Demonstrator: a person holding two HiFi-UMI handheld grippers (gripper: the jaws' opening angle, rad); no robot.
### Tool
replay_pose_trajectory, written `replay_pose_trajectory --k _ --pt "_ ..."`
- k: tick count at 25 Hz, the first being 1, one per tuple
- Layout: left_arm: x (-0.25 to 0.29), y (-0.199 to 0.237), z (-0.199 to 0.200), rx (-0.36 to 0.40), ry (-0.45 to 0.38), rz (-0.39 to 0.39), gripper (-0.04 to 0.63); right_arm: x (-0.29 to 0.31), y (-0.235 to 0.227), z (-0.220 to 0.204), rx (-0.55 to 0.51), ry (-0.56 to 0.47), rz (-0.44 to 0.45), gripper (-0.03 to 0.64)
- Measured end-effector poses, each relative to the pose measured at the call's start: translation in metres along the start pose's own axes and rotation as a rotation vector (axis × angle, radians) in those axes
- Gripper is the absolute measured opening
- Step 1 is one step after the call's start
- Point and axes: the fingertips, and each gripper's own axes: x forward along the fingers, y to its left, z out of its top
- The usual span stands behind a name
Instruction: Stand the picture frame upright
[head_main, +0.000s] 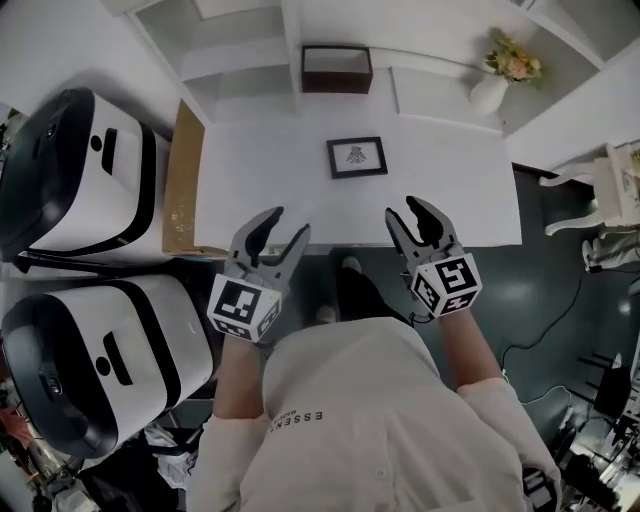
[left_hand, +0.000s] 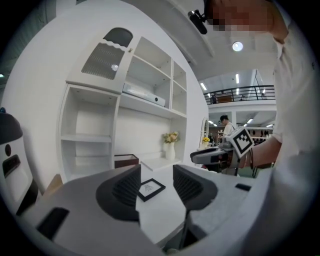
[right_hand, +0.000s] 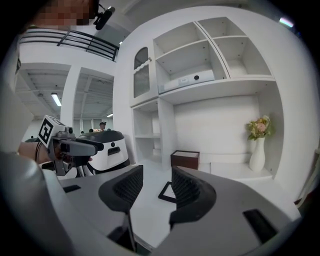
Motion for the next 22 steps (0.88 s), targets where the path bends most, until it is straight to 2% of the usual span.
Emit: replay_pose_trajectory --k 4,10,19,22 --pt "0.038 0.017 0.000 0.018 0.032 0.015 0.186 0.041 -0.034 -0.001 0.001 0.032 0.026 0.189" --pt "0.093 0.040 -0.007 -0.005 0.074 0.042 0.186 0.093 -0.083 -0.007 0.020 0.098 0.069 0.189" --pt "0.149 0.054 -0.049 -0.023 0.111 0.053 0.186 0.158 -0.125 -0.087 0.018 0.346 0.122 0.189" --pt "0.158 0.059 -0.062 -0.078 0.114 0.061 0.186 0.175 -0.132 -0.109 0.023 0.409 0.135 0.189"
